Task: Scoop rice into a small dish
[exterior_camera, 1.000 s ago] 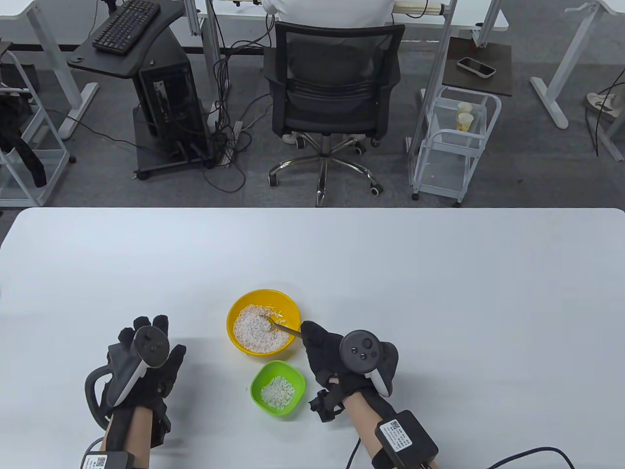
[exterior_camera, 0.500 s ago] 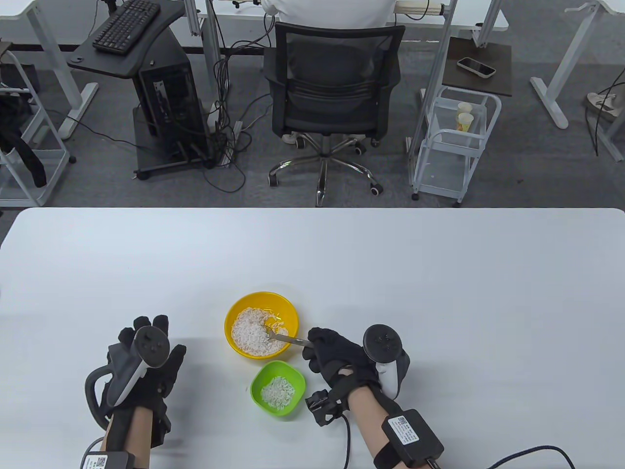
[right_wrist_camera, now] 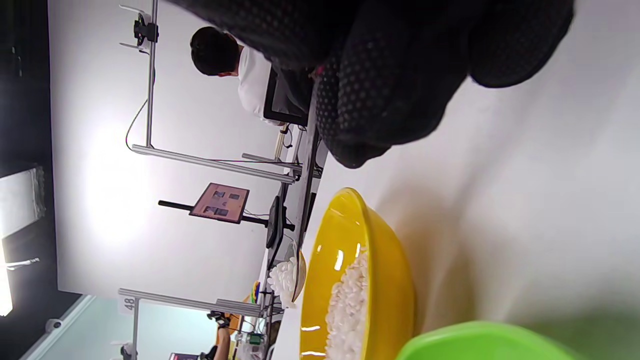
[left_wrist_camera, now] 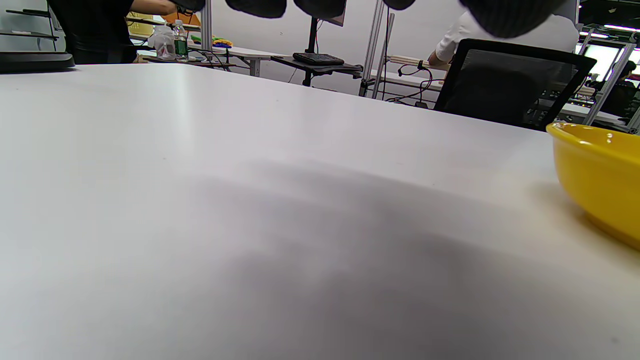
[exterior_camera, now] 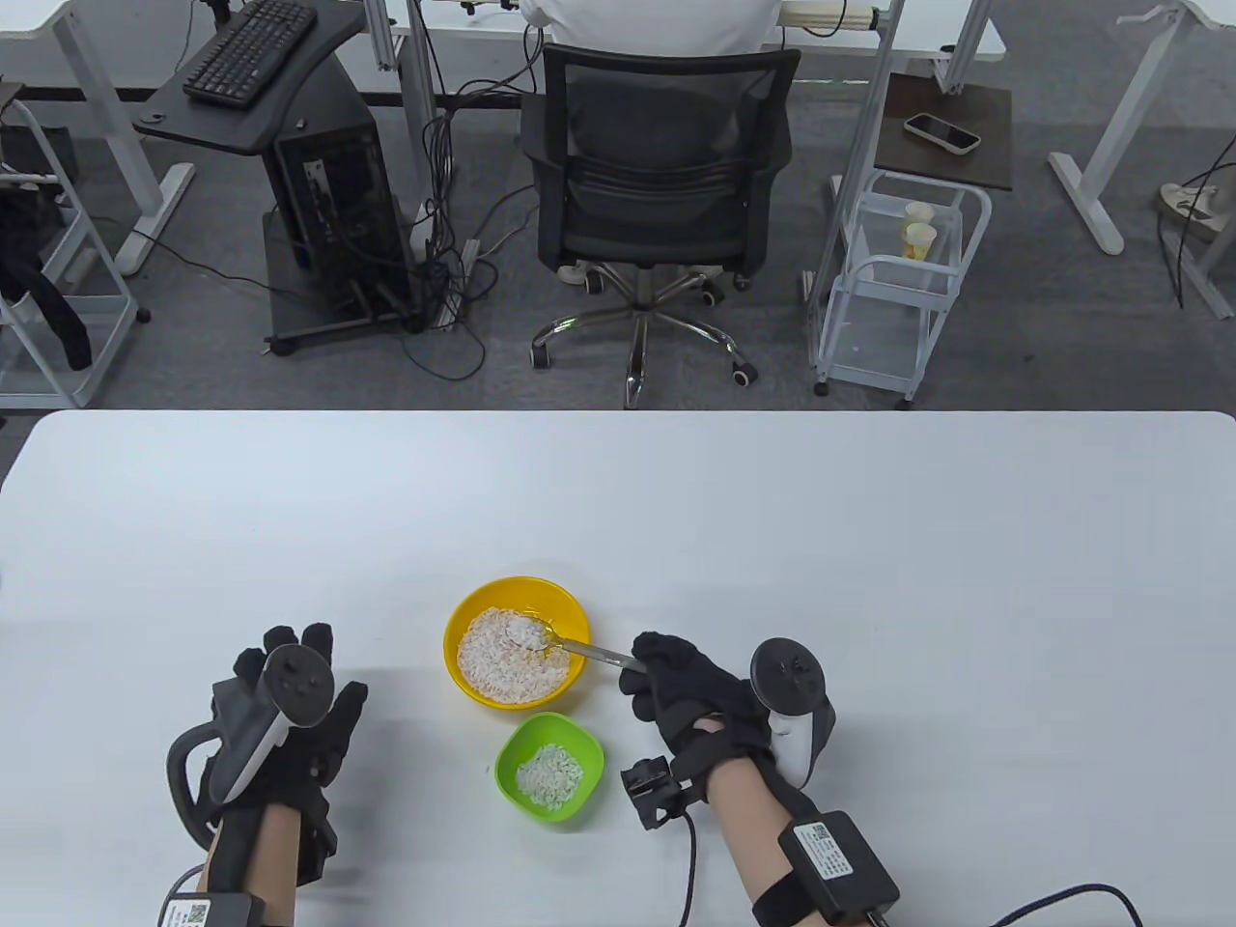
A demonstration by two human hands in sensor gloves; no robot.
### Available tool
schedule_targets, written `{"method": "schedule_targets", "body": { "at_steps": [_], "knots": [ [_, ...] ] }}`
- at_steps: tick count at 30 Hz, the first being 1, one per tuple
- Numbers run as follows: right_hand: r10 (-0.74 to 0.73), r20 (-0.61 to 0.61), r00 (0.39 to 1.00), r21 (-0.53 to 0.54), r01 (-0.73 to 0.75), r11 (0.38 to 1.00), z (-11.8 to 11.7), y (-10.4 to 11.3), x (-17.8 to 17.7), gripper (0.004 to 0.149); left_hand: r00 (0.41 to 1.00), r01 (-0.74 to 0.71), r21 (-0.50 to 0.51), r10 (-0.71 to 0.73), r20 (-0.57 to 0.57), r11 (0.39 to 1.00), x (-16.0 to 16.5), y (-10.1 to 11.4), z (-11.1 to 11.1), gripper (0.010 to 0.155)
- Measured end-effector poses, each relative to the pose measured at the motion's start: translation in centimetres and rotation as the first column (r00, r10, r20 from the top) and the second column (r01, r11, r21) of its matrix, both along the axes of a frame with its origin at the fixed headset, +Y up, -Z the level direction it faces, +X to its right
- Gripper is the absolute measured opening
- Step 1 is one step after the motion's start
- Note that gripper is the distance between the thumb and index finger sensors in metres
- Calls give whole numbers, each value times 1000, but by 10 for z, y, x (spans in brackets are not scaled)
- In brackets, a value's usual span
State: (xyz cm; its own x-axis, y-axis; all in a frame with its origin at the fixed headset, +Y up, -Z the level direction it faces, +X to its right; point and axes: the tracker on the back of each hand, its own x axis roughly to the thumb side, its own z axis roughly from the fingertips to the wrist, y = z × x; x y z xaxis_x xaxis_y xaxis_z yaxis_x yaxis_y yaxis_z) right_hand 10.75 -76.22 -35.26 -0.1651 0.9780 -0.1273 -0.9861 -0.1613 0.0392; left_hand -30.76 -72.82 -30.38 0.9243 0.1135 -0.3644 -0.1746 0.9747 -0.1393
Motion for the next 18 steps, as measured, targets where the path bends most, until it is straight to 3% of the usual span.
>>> {"method": "schedule_targets", "body": {
  "at_steps": [4,9,12,18],
  "knots": [
    [-26,-24,999,6,26,1000,1,9,8,43,1000,-13,1,13,-2,1000,-2,0,1,72],
    [-33,-141,989,-38,28,999,1,18,17,42,1000,-9,-5,9,-4,1000,-2,0,1,73],
    [2,-247,969,-78,-22,997,0,22,20,42,1000,-9,-6,9,-2,1000,-2,0,1,72],
    [192,-337,922,-35,-216,976,0,36,20,42,1000,-12,-10,12,2,1000,-2,0,1,72]
  ]
}}
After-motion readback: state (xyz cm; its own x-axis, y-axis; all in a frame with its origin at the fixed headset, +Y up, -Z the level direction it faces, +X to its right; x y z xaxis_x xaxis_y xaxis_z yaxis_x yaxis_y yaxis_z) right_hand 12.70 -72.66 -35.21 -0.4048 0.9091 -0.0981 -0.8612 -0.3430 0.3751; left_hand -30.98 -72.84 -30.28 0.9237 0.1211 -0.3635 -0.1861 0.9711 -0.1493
